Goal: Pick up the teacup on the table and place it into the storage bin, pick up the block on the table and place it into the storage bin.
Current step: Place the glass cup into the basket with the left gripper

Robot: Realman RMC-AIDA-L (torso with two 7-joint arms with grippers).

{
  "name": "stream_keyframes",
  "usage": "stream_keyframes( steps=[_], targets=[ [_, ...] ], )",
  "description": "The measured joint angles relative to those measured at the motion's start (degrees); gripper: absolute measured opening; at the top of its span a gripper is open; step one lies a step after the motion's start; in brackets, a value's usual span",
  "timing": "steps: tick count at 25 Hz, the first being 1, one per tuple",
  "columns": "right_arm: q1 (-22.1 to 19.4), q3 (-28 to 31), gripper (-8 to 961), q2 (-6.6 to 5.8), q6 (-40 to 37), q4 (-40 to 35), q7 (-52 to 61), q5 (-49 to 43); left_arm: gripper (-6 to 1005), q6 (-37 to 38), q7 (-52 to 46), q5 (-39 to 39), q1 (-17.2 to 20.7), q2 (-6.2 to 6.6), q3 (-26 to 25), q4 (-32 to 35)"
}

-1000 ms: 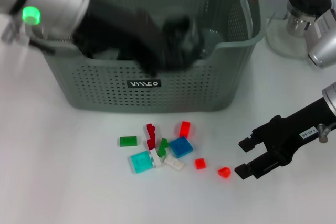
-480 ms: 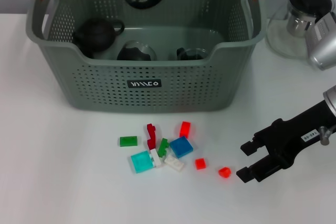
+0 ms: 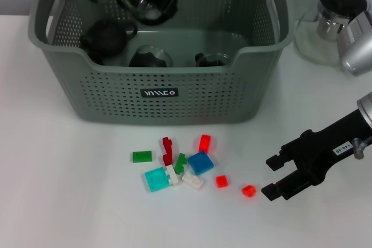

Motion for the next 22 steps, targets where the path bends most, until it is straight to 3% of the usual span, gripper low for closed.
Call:
stream_keyframes(
  steps=[13,22],
  targets=[
    [0.3,-0.1,825,0.04,0.3,0.3,-0.2,0.0,59,-5.2,0.4,4.1,-0.3,-2.51,2.8,-4.9],
    [0.5,-0.3,825,0.09,0.5,0.8,-0.2,-0.7,61,-6.7,0.4,4.3,-0.2,-2.61,4.3,-6.8]
  ],
)
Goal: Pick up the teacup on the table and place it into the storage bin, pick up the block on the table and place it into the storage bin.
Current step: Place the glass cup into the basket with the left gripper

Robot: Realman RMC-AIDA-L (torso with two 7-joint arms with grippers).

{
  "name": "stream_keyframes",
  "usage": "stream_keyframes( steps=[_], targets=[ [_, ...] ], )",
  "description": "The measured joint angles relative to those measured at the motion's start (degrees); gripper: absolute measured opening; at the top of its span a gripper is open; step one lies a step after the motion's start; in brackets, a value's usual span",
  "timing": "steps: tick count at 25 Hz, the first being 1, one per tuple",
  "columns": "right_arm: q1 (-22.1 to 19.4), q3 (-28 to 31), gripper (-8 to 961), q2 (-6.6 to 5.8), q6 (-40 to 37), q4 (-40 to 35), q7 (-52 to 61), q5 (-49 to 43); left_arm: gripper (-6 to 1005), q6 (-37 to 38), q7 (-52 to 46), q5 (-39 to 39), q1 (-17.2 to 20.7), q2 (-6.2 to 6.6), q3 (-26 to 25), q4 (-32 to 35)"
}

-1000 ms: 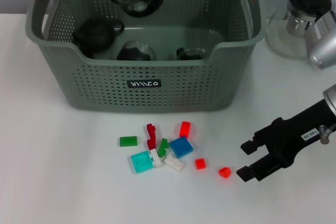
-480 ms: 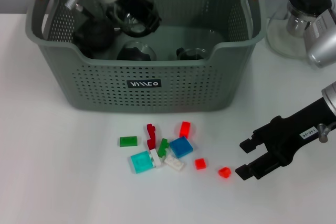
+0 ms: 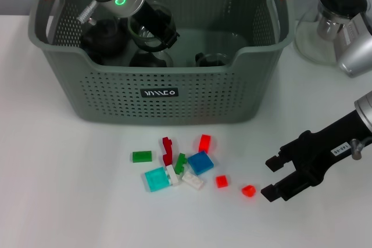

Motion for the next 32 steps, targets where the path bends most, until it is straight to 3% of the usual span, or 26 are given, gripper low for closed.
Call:
stream_keyframes(
  steps=[20,32],
  targets=[
    [0.4,0.0,825,0.18,0.1,0.1,0.1,-0.7,67,0.1,-0.5,0.0,0.1,-0.44,1.9,1.1],
    [-0.1,0.0,824,0.12,0.1,0.1,0.1,-0.7,427,1.4,-0.5,-0.1,0.9,-0.67,1.7,4.8]
  ],
)
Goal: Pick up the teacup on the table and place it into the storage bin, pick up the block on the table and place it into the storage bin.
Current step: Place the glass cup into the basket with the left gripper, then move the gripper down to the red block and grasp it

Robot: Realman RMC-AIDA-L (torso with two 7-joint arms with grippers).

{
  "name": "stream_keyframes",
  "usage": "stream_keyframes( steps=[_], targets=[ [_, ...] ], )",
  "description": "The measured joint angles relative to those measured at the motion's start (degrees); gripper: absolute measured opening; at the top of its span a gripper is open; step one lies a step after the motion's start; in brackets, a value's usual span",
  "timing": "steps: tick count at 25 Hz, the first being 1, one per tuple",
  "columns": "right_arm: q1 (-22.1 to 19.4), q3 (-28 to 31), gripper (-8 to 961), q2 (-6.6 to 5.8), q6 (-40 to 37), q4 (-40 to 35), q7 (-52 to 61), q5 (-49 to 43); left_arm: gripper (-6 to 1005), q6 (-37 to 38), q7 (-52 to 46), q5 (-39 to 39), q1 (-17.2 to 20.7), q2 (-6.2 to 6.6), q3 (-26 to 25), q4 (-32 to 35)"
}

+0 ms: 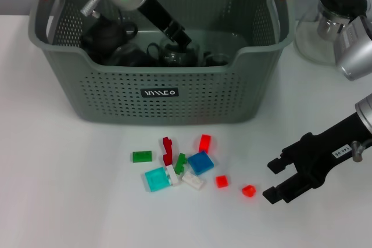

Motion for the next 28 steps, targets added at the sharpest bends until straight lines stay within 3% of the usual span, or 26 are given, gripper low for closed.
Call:
stream_keyframes(
  steps=[7,10,11,15,19,22,23,28],
  targets=[
    [0.1,0.5,824,-0.13,-0.2,0.0,-0.2,0.0,725,7.5,-0.5,-0.7,3.0,-0.8,-2.6,12.2],
    [0.2,0.7,824,-0.19,-0.3,0.0,-0.3,0.0,738,14.8,0.7,-4.5,5.4,-2.03,-7.7,22.1],
    [0.3,0.7,824,-0.2,-0.2,0.0,-0.4,0.0,743,14.8,0.7,-4.5,5.4,-2.03,-7.7,22.1],
    [0.4,0.7,824,-0.21,-0.2,-0.2,-0.5,0.2,752,23.5,3.4,-17.3,11.2,-2.58,-11.3,32.3],
    [0.5,0.7,824,-0.21,-0.2,-0.5,-0.6,0.5,751,29.3,6.9,-32.2,18.1,-2.34,-13.6,37.4],
    [0.8,0.7,824,-0.18,-0.1,-0.5,-0.9,0.5,751,34.3,11.2,-43.5,23.2,-2.21,-15.3,38.8],
    [1.0,0.7,824,-0.13,-0.1,-0.5,-1.0,0.5,750,37.8,15.3,-49.9,26.6,-2.26,-16.8,38.4],
    [1.7,0.6,824,0.15,0.1,-0.5,-1.2,0.4,750,43.5,23.6,-55.8,31.7,-2.3,-18.1,34.3]
  ],
)
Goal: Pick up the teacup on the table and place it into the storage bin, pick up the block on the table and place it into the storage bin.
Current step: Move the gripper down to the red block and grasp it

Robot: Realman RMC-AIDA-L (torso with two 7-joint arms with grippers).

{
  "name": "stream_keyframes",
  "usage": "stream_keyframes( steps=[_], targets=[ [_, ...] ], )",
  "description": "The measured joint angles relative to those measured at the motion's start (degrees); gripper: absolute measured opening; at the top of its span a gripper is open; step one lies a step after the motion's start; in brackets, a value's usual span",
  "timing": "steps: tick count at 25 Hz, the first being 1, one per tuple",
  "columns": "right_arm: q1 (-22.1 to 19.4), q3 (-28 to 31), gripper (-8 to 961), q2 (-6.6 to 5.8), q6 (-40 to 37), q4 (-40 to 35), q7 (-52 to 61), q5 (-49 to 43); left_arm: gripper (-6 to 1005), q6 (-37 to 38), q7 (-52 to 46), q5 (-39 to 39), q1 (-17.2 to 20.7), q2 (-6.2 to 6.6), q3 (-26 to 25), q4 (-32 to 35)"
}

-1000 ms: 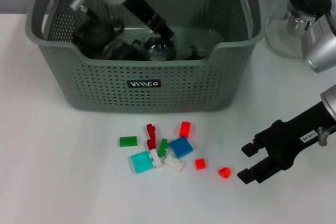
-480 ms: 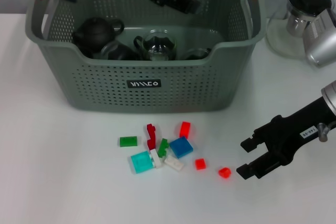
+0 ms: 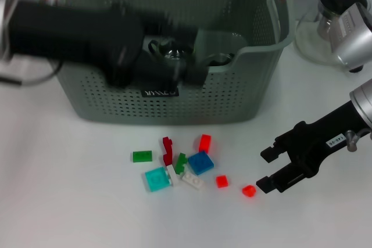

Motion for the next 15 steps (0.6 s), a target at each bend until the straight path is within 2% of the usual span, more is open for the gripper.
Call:
stream_keyframes(
  steps=[9,15],
  targets=[
    [1.8,-0.7,825,0.51,0.6,0.1,-0.9,-0.4,748,3.6,17.5,0.2,4.8,0.59,0.6,-15.3],
    [1.8,-4.5,825,0.46,1.8,-0.1,-0.9,-0.9,747,2.6,29.4,4.2,5.8,1.1,0.6,-23.3]
  ],
)
